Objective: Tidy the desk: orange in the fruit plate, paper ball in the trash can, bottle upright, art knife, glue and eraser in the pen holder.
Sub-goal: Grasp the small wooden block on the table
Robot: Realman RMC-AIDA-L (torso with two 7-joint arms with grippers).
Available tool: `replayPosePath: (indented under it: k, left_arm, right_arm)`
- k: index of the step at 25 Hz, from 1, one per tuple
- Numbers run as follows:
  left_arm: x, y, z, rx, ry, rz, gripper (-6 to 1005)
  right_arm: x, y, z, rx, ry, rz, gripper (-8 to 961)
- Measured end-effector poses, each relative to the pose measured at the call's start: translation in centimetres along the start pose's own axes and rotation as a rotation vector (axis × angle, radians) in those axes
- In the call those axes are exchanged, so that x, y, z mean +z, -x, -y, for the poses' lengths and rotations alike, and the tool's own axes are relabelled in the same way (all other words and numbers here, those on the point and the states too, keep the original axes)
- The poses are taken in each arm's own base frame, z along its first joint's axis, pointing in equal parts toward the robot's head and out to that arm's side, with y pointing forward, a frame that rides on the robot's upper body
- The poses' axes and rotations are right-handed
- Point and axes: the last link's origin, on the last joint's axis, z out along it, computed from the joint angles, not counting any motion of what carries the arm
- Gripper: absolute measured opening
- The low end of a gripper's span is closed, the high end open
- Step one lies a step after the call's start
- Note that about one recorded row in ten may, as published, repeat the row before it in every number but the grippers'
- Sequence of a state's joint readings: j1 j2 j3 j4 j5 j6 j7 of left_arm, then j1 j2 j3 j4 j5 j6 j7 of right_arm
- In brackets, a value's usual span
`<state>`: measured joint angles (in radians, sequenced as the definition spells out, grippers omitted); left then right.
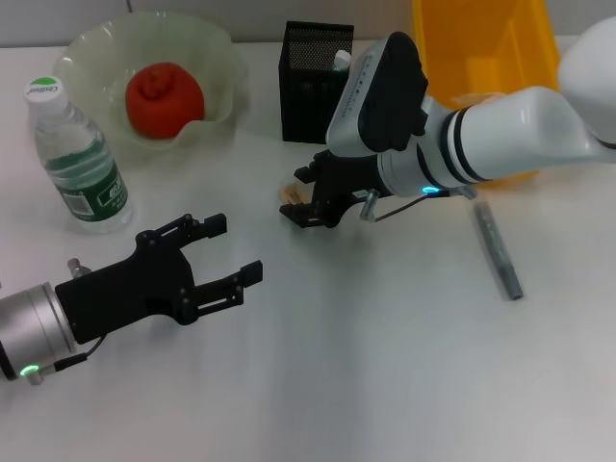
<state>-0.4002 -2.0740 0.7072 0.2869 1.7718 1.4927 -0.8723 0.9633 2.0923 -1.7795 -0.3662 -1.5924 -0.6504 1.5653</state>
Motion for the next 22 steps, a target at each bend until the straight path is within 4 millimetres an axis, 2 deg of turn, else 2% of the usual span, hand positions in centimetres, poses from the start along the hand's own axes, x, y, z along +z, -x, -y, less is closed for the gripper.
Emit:
replayPosePath:
  k: [18, 22]
  left_arm:
    - [0.03, 0.0, -0.33, -0.008, 0.012, -0.012, 819]
    - [0.0, 0.03, -0.35, -0.009, 0.012, -0.012, 818]
  right_arm:
    - [-0.03, 0.24, -0.14, 0.048, 0.005, 0.032, 413]
    - [-0.03, 0.16, -0.08, 0.052, 0.001, 0.03, 414]
